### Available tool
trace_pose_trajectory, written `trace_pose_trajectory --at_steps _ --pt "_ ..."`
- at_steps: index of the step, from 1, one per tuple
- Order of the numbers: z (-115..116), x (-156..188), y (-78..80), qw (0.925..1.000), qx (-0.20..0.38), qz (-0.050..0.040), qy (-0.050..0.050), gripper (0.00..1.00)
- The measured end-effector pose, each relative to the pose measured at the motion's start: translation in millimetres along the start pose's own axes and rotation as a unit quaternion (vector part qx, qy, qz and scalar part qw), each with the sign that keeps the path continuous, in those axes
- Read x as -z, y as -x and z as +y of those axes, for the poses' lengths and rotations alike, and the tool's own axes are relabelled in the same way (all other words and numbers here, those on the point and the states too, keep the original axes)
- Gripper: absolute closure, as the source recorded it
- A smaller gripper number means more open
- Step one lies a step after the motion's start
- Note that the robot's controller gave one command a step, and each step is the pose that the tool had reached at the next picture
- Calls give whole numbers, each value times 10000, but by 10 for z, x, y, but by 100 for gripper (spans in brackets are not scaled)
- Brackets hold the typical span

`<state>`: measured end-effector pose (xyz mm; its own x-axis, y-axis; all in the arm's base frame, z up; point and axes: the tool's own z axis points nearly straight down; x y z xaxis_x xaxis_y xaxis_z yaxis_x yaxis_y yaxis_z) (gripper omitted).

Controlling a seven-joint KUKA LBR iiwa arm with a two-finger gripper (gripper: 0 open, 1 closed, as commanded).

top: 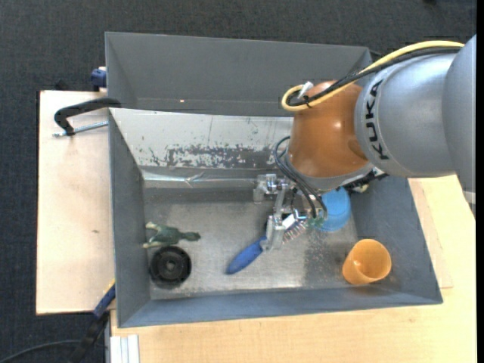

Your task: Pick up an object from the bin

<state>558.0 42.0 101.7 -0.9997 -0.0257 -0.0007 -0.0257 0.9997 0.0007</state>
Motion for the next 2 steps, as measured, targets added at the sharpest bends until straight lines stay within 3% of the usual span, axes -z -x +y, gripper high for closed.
trace_pose_trajectory --at_steps 1,2 --pt "36 123 -306 9933 1157 5 1 0" --pt "2 -329 -68 9884 1517 -11 2 0"
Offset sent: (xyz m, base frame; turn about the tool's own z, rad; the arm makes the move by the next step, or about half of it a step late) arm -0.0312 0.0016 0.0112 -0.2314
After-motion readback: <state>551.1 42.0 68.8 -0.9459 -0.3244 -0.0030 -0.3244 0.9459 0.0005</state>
